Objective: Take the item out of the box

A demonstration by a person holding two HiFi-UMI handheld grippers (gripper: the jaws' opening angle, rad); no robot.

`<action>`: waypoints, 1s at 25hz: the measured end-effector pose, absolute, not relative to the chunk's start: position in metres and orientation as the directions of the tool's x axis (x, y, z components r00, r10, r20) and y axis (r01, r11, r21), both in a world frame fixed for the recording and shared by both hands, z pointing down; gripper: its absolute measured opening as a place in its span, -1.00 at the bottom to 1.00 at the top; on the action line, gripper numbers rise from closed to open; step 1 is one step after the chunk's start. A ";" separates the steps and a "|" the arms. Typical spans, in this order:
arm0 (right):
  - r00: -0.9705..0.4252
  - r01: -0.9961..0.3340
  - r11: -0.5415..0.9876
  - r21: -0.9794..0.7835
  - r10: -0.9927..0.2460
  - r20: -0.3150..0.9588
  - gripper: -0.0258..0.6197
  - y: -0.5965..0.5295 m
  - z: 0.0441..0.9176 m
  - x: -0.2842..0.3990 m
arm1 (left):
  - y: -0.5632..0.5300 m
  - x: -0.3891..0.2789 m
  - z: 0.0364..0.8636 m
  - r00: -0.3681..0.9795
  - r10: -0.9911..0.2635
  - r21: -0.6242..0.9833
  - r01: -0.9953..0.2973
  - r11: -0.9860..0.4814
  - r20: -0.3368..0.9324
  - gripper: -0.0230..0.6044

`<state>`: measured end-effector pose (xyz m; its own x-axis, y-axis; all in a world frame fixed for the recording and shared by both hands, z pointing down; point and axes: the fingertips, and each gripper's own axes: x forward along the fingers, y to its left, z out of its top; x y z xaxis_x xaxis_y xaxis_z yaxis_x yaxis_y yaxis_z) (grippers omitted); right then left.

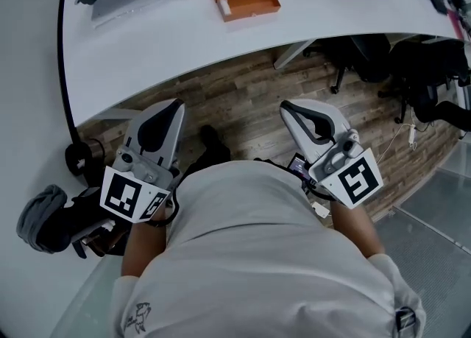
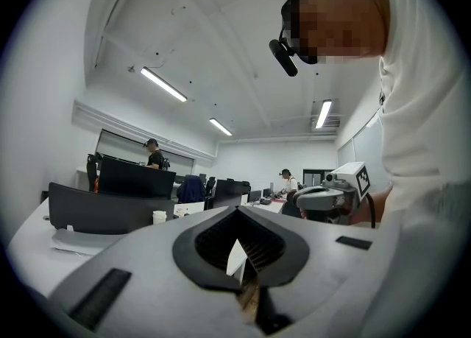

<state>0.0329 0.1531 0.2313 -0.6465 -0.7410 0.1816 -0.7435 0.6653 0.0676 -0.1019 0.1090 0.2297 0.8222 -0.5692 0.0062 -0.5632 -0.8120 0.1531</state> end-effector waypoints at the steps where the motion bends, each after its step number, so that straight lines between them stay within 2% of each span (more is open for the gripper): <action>1: -0.650 -0.740 0.669 0.071 -0.738 0.180 -0.91 0.144 0.230 0.022 | 0.101 -0.112 0.228 0.822 -0.570 0.154 -0.563 -0.812 0.000 -0.94; 13: -0.684 -0.712 0.699 0.060 -0.711 0.162 -0.89 0.082 0.232 -0.067 | 0.047 -0.188 0.228 0.816 -0.578 0.157 -0.569 -0.807 -0.014 -0.94; 25: -0.689 -0.707 0.705 0.053 -0.704 0.173 -0.87 0.062 0.244 -0.068 | 0.032 -0.194 0.237 0.803 -0.596 0.148 -0.589 -0.795 -0.005 -0.94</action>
